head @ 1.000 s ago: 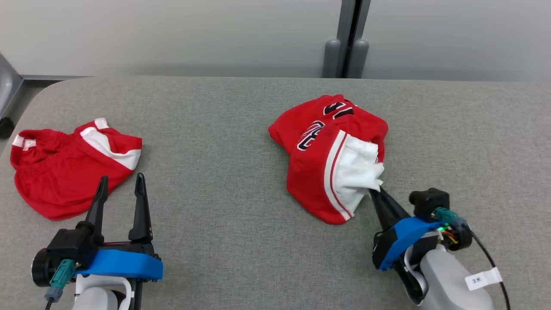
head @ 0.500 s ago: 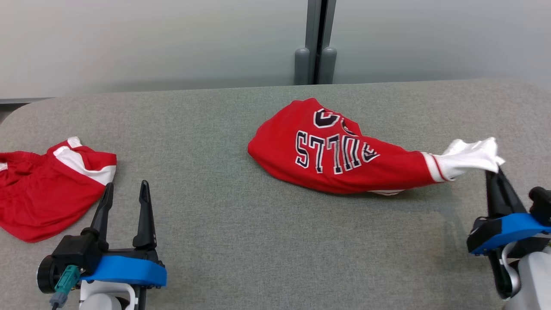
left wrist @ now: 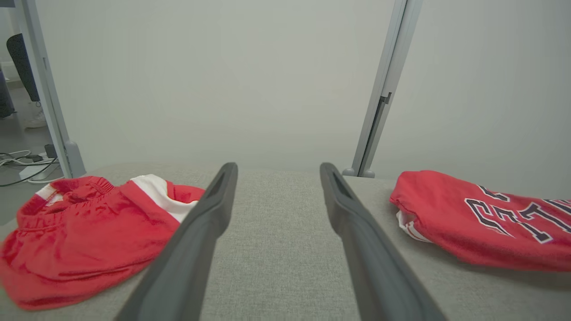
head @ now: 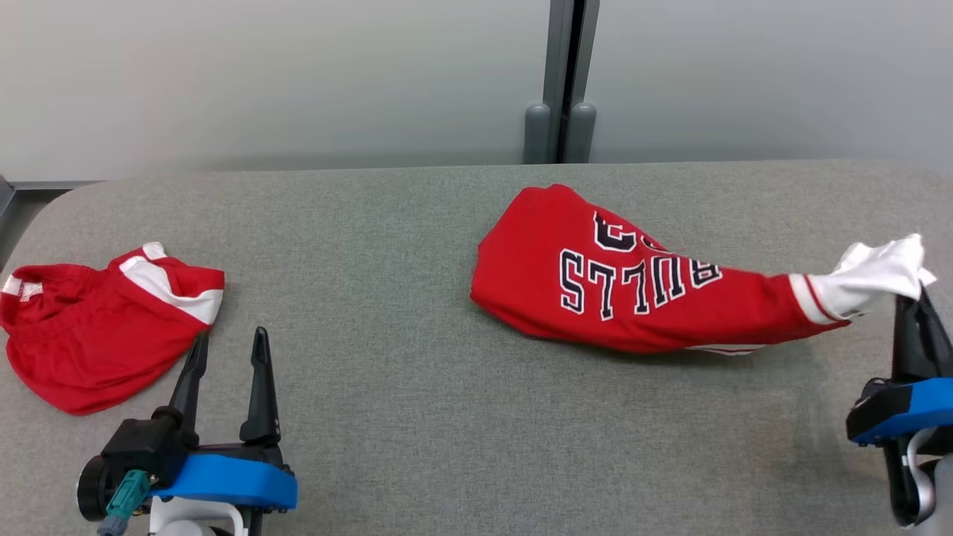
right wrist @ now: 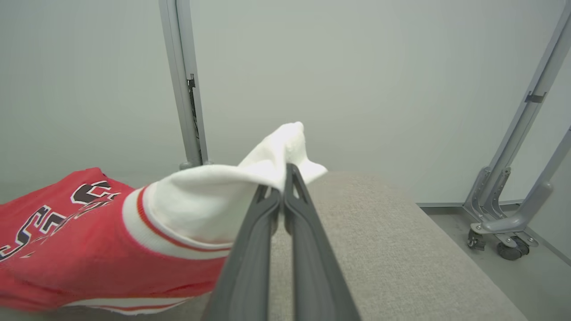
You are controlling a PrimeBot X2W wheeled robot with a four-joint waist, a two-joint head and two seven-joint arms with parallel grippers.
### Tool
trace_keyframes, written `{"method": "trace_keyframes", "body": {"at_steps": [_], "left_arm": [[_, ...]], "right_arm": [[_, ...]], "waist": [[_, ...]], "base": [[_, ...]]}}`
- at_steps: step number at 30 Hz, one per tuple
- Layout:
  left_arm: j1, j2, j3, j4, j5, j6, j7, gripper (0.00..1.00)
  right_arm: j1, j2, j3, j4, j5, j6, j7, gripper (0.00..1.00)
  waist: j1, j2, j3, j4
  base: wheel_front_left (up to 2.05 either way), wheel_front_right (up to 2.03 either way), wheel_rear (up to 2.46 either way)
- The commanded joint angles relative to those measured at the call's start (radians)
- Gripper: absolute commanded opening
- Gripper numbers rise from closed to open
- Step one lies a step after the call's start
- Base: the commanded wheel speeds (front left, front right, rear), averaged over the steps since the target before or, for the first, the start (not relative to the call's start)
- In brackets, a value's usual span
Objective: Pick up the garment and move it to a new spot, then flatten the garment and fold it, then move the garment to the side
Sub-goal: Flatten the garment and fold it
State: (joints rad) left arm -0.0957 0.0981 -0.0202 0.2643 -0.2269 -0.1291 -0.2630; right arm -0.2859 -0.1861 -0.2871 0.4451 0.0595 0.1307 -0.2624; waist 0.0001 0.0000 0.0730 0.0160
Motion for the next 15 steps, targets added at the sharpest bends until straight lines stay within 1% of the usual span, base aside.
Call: {"method": "trace_keyframes", "body": {"at_steps": [1, 5, 8, 11, 15], "left_arm": [[0.009, 0.002, 0.001, 0.001, 0.0, -0.002, -0.003, 1.0], [0.011, -0.002, 0.005, -0.001, 0.002, -0.002, -0.003, 1.0], [-0.001, -0.003, 0.001, 0.0, 0.001, -0.002, -0.003, 1.0], [-0.012, -0.003, -0.002, -0.004, 0.0, -0.002, -0.003, 1.0], [-0.021, 0.001, -0.004, -0.002, -0.002, -0.002, -0.003, 1.0]], "right_arm": [[0.011, 0.013, 0.012, -0.004, -0.003, 0.0, -0.004, 0.0], [-0.021, 0.036, 0.062, -0.022, 0.006, 0.0, -0.004, 0.0], [-0.064, 0.055, 0.124, -0.041, 0.017, 0.0, -0.004, 0.0], [-0.118, 0.079, 0.22, -0.045, 0.032, 0.0, -0.004, 0.0], [-0.212, 0.111, 0.353, -0.021, 0.06, 0.0, -0.004, 0.0]], "waist": [[-0.0001, 0.0, -0.001, 0.001], [-0.0001, 0.0, 0.001, 0.003], [-0.0001, 0.0, 0.007, 0.008], [-0.0001, 0.0, 0.013, 0.017], [-0.0001, 0.0, 0.022, 0.042]], "base": [[0.0, 0.0, 0.0], [0.0, 0.0, 0.0], [0.0, 0.0, 0.0], [0.0, 0.0, 0.0], [0.0, 0.0, 0.0]]}}
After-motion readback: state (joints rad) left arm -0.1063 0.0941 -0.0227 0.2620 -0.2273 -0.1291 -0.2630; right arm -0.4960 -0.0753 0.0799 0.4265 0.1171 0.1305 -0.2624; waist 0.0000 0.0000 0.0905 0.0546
